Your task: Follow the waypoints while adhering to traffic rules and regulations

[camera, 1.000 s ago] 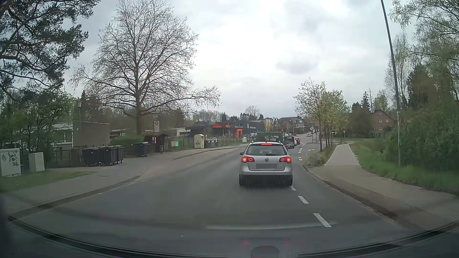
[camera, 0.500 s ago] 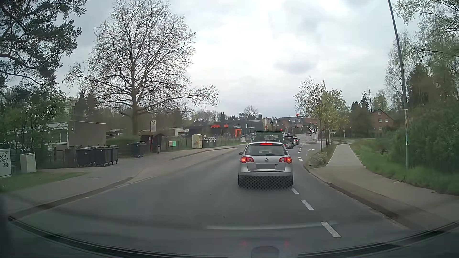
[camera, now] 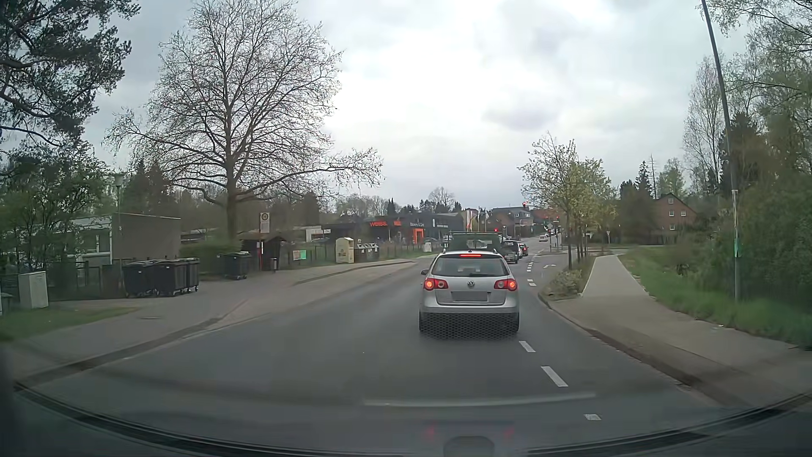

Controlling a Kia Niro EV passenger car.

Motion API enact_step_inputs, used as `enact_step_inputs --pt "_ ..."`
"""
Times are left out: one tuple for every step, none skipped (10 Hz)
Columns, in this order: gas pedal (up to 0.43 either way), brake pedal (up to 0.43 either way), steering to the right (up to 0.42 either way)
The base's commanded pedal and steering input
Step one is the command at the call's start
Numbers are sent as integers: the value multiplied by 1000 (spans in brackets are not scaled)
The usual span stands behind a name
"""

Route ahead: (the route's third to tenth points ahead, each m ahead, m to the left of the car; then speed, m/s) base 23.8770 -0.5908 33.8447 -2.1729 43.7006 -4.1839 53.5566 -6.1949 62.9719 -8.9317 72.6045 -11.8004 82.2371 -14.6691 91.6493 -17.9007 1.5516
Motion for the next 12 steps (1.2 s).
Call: enact_step_inputs --pt "0 6 26" --pt "0 6 26" --pt "0 6 26" --pt "0 6 26" --pt "0 6 26" --pt "0 6 26" --pt "0 6 25" --pt "0 6 25" --pt "0 0 25" --pt "0 0 25" --pt "0 0 25" --pt "0 6 25"
